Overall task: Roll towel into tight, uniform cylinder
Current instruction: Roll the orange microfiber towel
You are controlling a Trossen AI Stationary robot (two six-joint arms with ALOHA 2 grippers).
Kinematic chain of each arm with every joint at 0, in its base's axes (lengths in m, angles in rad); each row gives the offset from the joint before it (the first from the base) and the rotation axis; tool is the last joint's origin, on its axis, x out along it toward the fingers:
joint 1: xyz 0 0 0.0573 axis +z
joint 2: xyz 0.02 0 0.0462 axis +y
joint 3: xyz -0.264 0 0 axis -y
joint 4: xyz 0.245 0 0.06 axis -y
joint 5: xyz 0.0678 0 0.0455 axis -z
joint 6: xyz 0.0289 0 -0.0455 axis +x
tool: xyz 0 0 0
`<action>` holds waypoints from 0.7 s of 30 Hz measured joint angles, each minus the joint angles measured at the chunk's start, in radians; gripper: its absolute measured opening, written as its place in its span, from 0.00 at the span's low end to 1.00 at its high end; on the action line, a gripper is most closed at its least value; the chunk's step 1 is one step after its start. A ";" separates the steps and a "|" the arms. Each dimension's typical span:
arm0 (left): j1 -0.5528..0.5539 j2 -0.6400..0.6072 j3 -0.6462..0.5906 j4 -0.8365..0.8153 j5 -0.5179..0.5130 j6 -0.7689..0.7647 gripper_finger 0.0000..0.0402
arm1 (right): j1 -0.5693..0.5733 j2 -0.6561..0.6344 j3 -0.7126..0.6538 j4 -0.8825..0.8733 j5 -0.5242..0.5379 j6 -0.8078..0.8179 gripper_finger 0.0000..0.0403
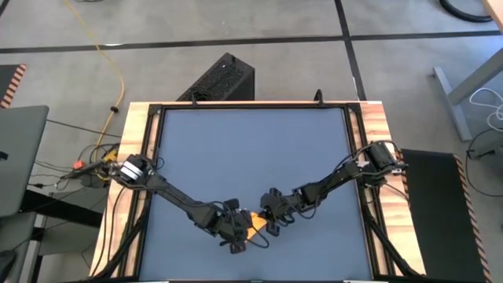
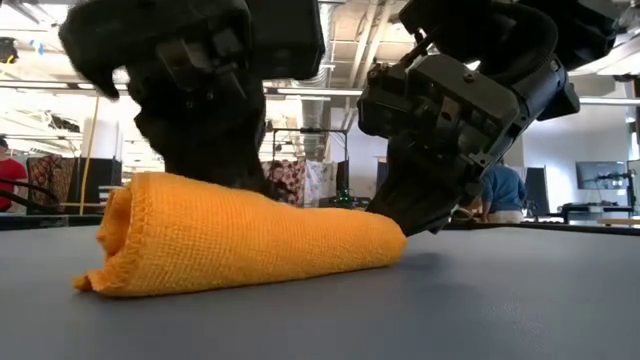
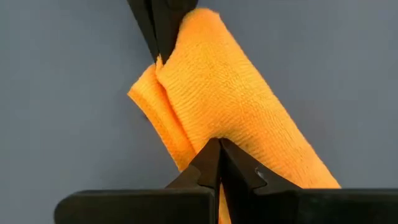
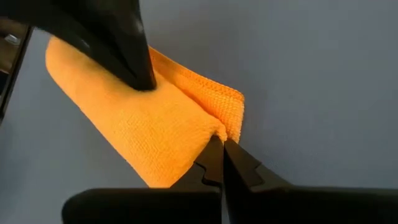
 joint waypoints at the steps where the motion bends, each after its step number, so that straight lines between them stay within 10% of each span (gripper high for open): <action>1: -0.004 0.010 0.000 0.003 -0.001 -0.012 0.00 | 0.000 0.000 0.000 0.003 -0.001 0.000 0.06; 15: -0.047 0.009 0.000 -0.001 0.008 -0.080 0.00 | -0.009 -0.204 -0.002 -0.197 0.060 -0.211 0.35; 21: -0.065 0.009 0.000 0.000 0.007 -0.091 0.00 | 0.084 -0.234 -0.009 -0.101 0.040 -0.559 0.38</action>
